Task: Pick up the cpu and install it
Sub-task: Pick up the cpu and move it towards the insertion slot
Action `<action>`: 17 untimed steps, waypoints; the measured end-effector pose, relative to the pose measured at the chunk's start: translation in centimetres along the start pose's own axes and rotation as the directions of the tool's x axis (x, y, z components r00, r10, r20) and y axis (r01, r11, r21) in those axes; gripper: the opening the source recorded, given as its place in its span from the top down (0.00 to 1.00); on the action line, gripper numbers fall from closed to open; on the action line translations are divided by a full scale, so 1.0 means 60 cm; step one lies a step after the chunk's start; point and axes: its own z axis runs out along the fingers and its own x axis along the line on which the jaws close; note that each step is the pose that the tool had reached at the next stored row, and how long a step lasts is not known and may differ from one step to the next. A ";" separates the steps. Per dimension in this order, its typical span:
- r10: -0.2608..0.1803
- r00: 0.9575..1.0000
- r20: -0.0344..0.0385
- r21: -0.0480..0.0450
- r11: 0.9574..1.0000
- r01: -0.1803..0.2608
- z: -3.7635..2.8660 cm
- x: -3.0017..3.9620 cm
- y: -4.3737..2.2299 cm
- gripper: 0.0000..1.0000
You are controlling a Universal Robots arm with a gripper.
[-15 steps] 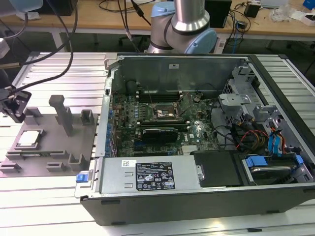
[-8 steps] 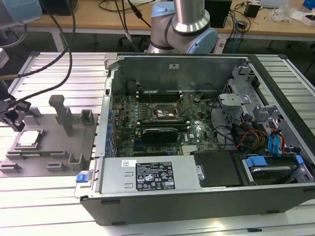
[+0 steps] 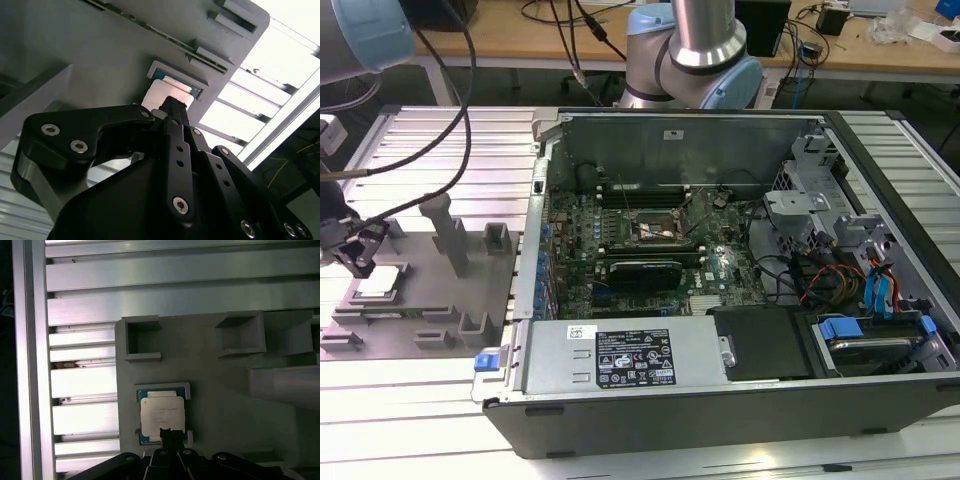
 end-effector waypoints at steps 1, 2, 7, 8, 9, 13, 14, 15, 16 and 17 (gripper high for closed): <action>0.000 1.000 -0.002 0.000 1.000 0.000 0.001 0.000 0.000 0.89; 0.000 1.000 -0.004 0.000 1.000 0.000 0.003 -0.001 0.000 0.89; 0.001 1.000 -0.011 0.001 1.000 -0.001 0.009 -0.003 0.001 0.89; 0.000 1.000 -0.011 0.001 1.000 0.000 0.010 -0.003 0.002 0.89; 0.000 1.000 -0.011 0.001 1.000 0.000 0.010 -0.003 0.002 0.89; 0.001 1.000 -0.011 0.001 1.000 -0.001 0.011 -0.003 0.002 0.89; 0.001 1.000 -0.011 0.001 1.000 -0.001 0.013 -0.003 0.002 0.89; 0.001 1.000 -0.011 0.001 1.000 -0.001 0.014 -0.003 0.002 0.89; 0.001 1.000 -0.011 0.000 1.000 -0.001 0.016 -0.003 0.002 0.89; 0.001 1.000 -0.011 0.000 1.000 -0.001 0.019 -0.003 0.002 0.89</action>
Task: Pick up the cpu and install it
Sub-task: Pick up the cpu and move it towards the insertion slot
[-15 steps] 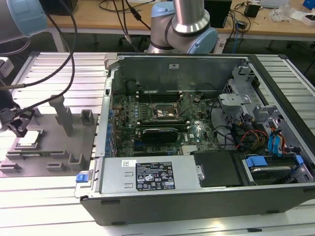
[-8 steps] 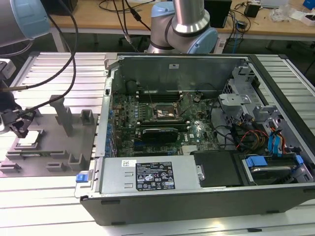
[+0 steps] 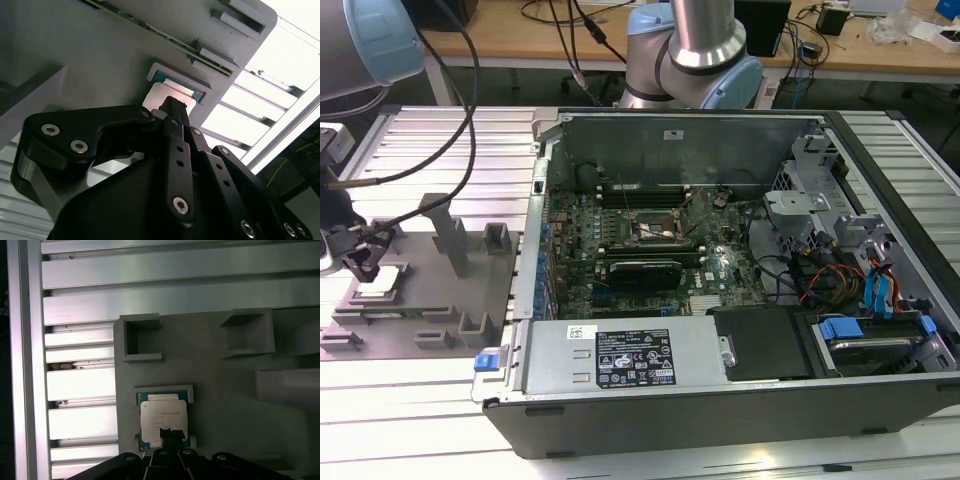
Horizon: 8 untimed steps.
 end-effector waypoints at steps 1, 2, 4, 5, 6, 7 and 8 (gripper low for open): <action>0.000 1.000 0.000 0.000 1.000 0.000 0.002 0.000 0.000 0.89; 0.000 1.000 0.000 -0.001 1.000 0.000 0.004 0.000 0.000 0.89; 0.000 1.000 0.000 -0.001 1.000 0.000 0.007 0.000 0.001 0.89; 0.000 1.000 0.000 -0.002 1.000 0.000 0.009 0.000 0.001 0.89; 0.000 1.000 0.000 -0.003 1.000 0.000 0.012 0.000 0.002 0.89; 0.000 1.000 0.000 -0.003 1.000 0.000 0.013 0.000 0.003 0.89; 0.000 1.000 0.000 -0.004 1.000 0.000 0.014 0.000 0.004 0.89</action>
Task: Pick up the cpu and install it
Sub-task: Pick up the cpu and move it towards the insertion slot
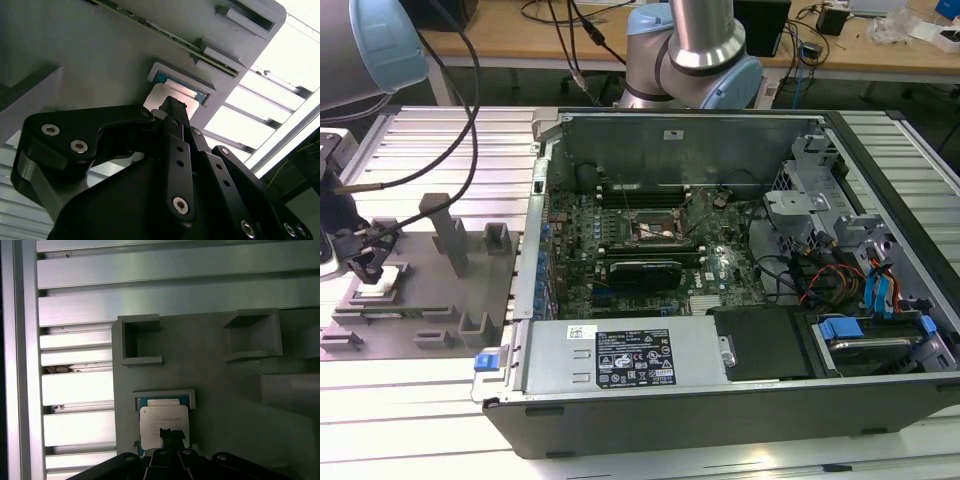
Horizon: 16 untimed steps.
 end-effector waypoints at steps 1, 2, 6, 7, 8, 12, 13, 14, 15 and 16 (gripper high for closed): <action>0.000 1.000 0.000 0.000 1.000 0.000 0.000 0.000 0.000 0.89; 0.000 1.000 0.000 0.000 1.000 0.000 0.000 0.000 0.000 0.89; 0.000 1.000 0.000 0.000 1.000 0.000 0.000 0.000 0.001 0.89; 0.000 1.000 0.000 0.000 1.000 0.000 0.001 0.000 0.001 0.76; 0.000 1.000 0.000 0.000 1.000 0.000 0.001 0.000 0.001 0.76; 0.000 1.000 0.000 0.000 1.000 0.000 0.001 0.000 0.001 0.58; 0.000 1.000 0.000 0.000 1.000 0.000 0.001 0.000 0.001 0.52; 0.000 1.000 0.000 0.000 1.000 0.000 0.001 0.000 0.002 0.46; 0.000 1.000 0.000 0.000 1.000 0.000 0.001 0.000 0.002 0.40; 0.000 1.000 0.000 0.000 1.000 0.000 0.001 0.000 0.002 0.34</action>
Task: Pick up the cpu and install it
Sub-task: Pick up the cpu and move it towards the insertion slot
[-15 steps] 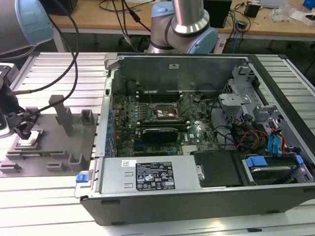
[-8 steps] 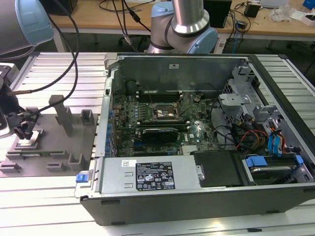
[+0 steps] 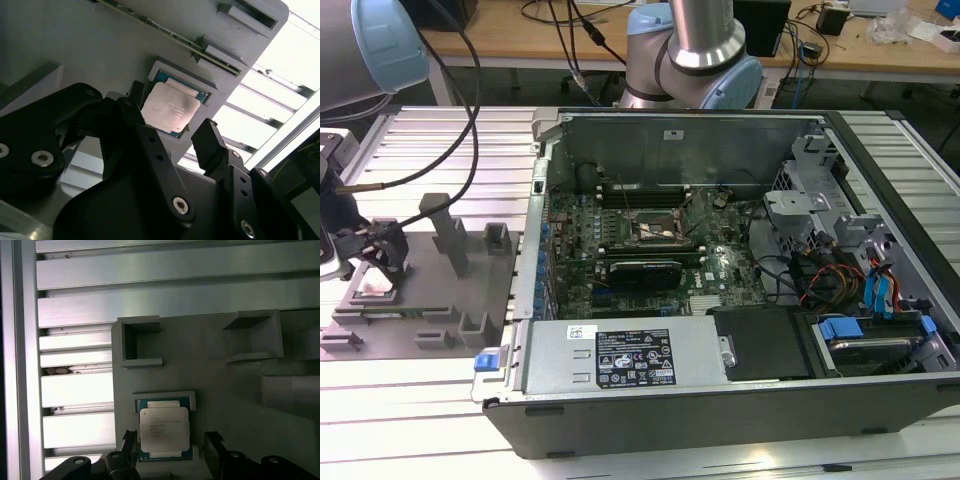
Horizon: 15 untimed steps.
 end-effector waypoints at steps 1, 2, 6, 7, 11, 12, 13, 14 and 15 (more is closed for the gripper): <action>0.000 1.000 0.000 0.000 1.000 0.000 0.000 0.000 0.000 0.34; 0.000 1.000 0.009 -0.001 1.000 0.000 0.000 0.001 0.001 0.34; -0.003 0.999 0.047 -0.004 1.000 0.003 0.007 0.004 0.000 0.34; -0.003 0.999 0.047 -0.003 1.000 0.003 0.010 0.006 0.001 0.34; -0.003 0.999 0.047 -0.003 1.000 0.003 0.014 0.010 0.004 0.34; -0.003 0.999 0.046 -0.004 1.000 0.003 0.016 0.010 0.004 0.34; -0.002 0.999 0.043 -0.003 1.000 0.002 0.017 0.010 0.004 0.34; -0.002 0.999 0.038 -0.003 1.000 0.002 0.018 0.010 0.004 0.34; -0.002 1.000 0.031 -0.002 1.000 0.002 0.019 0.010 0.004 0.34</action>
